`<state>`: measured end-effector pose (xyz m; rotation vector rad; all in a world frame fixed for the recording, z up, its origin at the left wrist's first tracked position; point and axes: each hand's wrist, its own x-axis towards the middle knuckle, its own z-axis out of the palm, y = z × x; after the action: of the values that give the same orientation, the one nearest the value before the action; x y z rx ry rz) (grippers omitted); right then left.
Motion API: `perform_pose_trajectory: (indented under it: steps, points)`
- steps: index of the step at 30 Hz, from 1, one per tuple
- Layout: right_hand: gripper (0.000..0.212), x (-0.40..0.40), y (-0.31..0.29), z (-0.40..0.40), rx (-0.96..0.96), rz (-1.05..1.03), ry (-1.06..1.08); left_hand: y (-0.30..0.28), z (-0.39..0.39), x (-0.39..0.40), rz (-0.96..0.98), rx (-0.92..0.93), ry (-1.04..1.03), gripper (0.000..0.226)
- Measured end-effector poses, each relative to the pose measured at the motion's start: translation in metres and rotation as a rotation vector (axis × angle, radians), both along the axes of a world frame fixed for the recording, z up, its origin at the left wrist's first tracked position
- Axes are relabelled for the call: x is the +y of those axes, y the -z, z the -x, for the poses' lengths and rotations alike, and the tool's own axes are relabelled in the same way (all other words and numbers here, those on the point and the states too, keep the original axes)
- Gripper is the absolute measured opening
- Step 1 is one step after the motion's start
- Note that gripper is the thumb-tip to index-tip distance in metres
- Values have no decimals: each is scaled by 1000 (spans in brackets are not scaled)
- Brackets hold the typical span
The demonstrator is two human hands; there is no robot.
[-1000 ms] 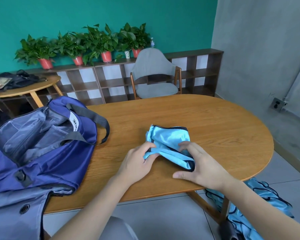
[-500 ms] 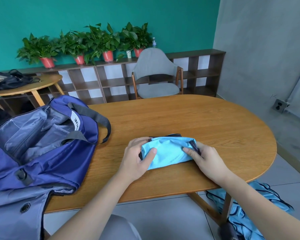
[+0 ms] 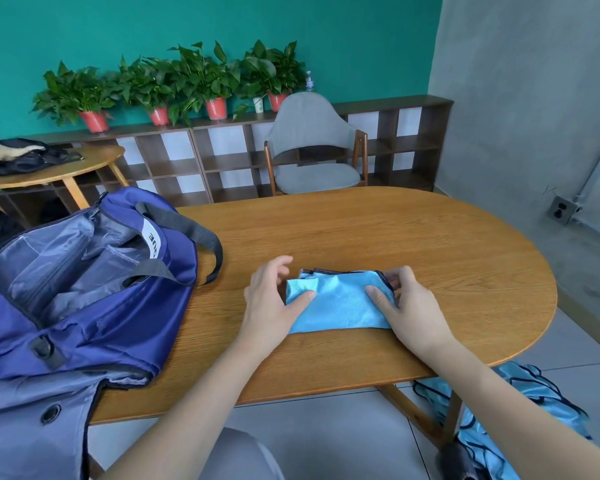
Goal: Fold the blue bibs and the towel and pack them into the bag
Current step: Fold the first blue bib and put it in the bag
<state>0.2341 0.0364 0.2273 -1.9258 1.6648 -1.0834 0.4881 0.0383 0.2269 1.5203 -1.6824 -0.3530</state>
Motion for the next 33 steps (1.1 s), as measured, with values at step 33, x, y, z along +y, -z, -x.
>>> perform_pose_trajectory:
  steps: [33]
  points:
    - [52, -3, -3, -36, -418, -215, -193, -6, 10, 13, 14, -175, 284, 56]
